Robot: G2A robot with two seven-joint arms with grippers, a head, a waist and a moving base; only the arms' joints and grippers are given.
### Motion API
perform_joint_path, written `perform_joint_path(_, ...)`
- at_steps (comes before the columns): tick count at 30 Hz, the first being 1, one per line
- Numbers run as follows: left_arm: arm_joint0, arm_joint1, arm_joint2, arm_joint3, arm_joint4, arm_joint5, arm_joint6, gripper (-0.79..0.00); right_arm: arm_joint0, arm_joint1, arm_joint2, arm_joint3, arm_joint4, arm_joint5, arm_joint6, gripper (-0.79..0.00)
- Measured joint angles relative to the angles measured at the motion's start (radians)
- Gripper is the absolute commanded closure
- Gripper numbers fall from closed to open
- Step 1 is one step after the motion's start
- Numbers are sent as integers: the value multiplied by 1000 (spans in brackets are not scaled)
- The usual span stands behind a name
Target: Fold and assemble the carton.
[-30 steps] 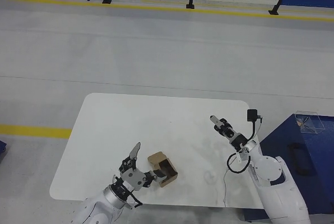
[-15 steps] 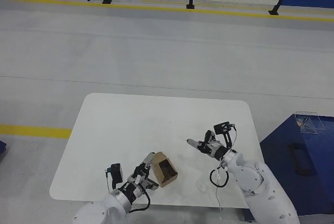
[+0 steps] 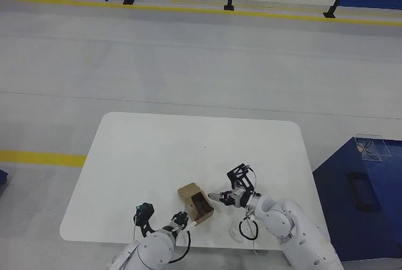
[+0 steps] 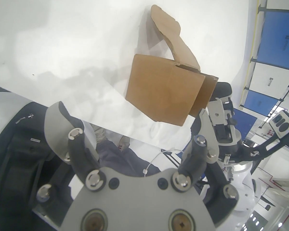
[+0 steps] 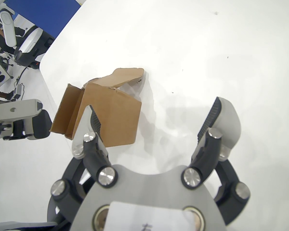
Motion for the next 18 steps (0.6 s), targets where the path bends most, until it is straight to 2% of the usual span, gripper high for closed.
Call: perform_joint_path(18,-75,-56,88,187,-27,0,53,-785,55,-23,-86,75,-56,26,2,-785)
